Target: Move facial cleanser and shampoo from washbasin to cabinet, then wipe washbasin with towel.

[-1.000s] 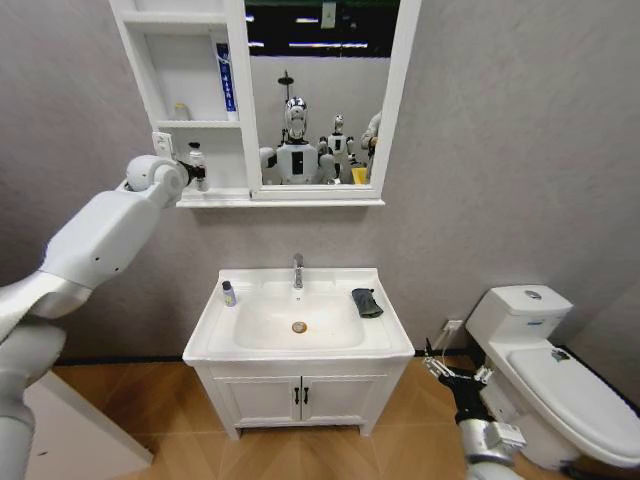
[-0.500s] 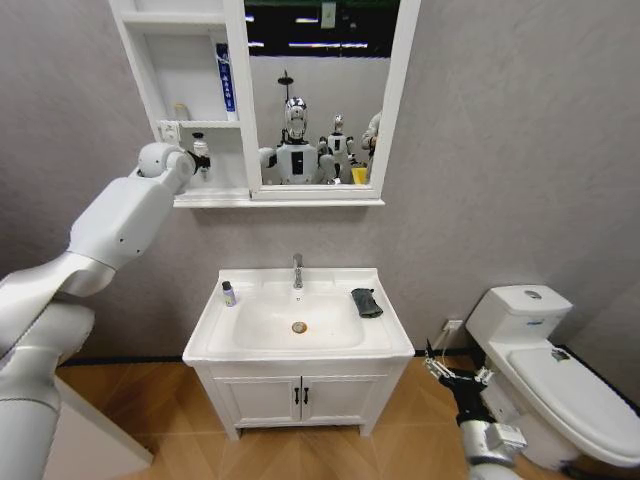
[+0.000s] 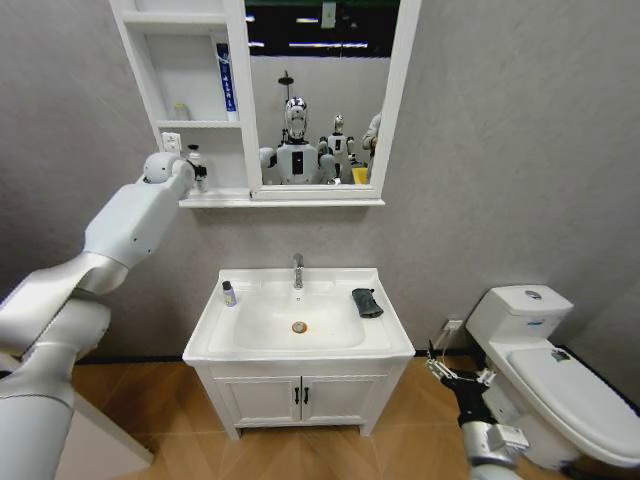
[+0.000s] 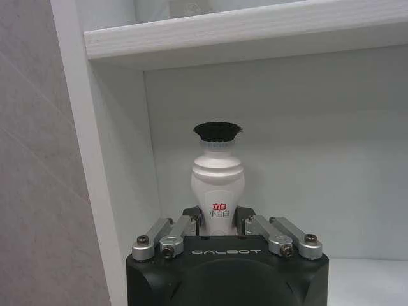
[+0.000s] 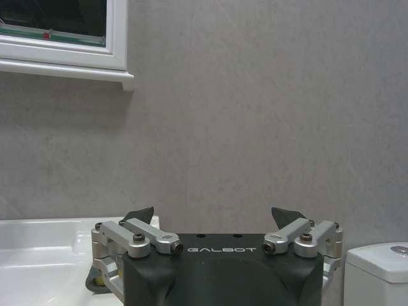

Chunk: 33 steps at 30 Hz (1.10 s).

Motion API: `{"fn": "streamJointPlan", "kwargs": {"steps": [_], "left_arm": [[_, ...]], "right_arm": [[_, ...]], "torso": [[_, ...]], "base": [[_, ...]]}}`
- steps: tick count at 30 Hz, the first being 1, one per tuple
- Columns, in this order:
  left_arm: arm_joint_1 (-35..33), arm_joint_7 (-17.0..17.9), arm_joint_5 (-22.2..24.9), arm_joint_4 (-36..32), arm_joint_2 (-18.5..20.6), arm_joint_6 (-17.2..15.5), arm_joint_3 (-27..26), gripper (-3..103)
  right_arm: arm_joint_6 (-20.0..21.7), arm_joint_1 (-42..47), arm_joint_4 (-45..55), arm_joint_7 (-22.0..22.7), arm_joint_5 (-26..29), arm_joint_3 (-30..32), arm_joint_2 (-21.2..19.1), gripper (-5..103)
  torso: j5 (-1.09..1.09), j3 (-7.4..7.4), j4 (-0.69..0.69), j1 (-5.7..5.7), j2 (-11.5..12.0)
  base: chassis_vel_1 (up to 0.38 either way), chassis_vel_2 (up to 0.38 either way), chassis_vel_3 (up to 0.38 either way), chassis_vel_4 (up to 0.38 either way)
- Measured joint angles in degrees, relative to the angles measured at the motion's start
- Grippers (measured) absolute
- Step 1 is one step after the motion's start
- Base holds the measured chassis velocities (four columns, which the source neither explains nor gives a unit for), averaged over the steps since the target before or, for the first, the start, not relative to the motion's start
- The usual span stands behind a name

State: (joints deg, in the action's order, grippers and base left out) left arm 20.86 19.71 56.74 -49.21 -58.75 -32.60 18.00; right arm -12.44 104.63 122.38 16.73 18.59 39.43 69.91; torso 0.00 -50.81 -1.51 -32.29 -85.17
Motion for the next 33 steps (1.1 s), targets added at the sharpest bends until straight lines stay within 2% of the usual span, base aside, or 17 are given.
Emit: {"fn": "streamJointPlan", "kwargs": {"steps": [13, 15, 16, 18, 19, 21, 23, 24, 27, 28, 31, 33], "left_arm": [[-0.3, -0.4, -2.2, 1.6, -0.9, 0.4, -0.7, 27], [-0.5, -0.4, -2.3, 1.2, -0.7, 0.3, -0.8, 37], [-0.5, -0.4, -2.3, 1.2, -0.7, 0.3, -0.8, 37], [-0.7, -0.4, -2.3, 1.0, -0.6, 0.2, -1.0, 48], [-0.7, -0.4, -2.3, 1.0, -0.6, 0.2, -1.0, 48], [-1.2, -0.2, -2.3, 0.4, -0.4, 0.0, -1.4, 59], [-1.4, -0.1, -2.3, 0.0, -0.2, -0.2, -1.4, 59], [-1.6, 0.1, -2.1, -0.6, 0.0, -0.3, -1.5, 64], [-2.5, 1.0, -1.8, -3.1, 0.9, -0.8, -1.8, 81], [-2.5, 1.0, -1.8, -3.1, 0.9, -0.8, -1.8, 81], [-4.3, 2.8, -0.6, -7.7, 3.0, -1.4, -2.1, 96], [-4.9, 3.6, 0.4, -9.8, 4.2, -1.7, -2.2, 98]], "right_arm": [[-0.1, 0.2, 0.4, 0.1, 0.5, 0.5, -0.2, 100], [-0.1, 0.2, 0.4, 0.2, 0.6, 0.7, -0.4, 100], [-0.1, 0.2, 0.4, 0.2, 0.6, 0.7, -0.4, 100], [-0.1, 0.1, 0.6, 0.2, 0.8, 0.8, -0.7, 100], [-0.1, 0.1, 0.6, 0.2, 0.8, 0.8, -0.7, 100], [-0.1, 0.1, 0.8, 0.3, 0.8, 0.8, -0.9, 100], [-0.1, 0.1, 0.8, 0.3, 0.8, 0.8, -0.9, 100], [-0.1, 0.2, 0.9, 0.3, 0.8, 0.8, -0.9, 100], [-0.1, 0.3, 1.1, 0.3, 0.7, 0.8, -0.7, 100], [-0.1, 0.3, 1.1, 0.3, 0.7, 0.8, -0.7, 100], [-0.1, 0.3, 1.5, 0.3, 0.6, 0.7, -0.6, 100], [-0.1, 0.4, 1.6, 0.3, 0.6, 0.7, -0.6, 100]], "torso": [[-0.01, 0.00, -0.01, 0.00, 0.0], [0.00, 0.00, -0.01, 0.00, 0.0], [0.00, 0.00, -0.01, 0.00, 0.0], [0.00, 0.00, -0.01, 0.00, 0.0], [0.00, 0.00, -0.01, 0.00, 0.0], [0.00, 0.00, 0.00, 0.00, 0.0], [0.00, 0.00, -0.01, 0.00, 0.0], [0.00, 0.00, -0.01, 0.00, 0.0], [0.00, 0.00, -0.01, 0.00, 0.0], [0.00, 0.00, -0.01, 0.00, 0.0], [0.00, 0.00, -0.01, 0.00, 0.0], [0.00, 0.00, -0.01, 0.00, 0.0]], "base": [[0.000, 0.000, 0.000, 0.000], [0.000, 0.000, 0.000, 0.000], [0.000, 0.000, 0.000, 0.000], [0.000, 0.000, 0.000, 0.000], [0.000, 0.000, 0.000, 0.000], [0.000, 0.000, 0.000, 0.000], [0.000, 0.000, 0.000, 0.000], [0.000, 0.000, 0.000, 0.000], [0.000, 0.000, 0.000, 0.000], [0.000, 0.000, 0.000, 0.000], [0.000, 0.000, 0.000, 0.000], [0.000, 0.000, 0.000, 0.000]]}}
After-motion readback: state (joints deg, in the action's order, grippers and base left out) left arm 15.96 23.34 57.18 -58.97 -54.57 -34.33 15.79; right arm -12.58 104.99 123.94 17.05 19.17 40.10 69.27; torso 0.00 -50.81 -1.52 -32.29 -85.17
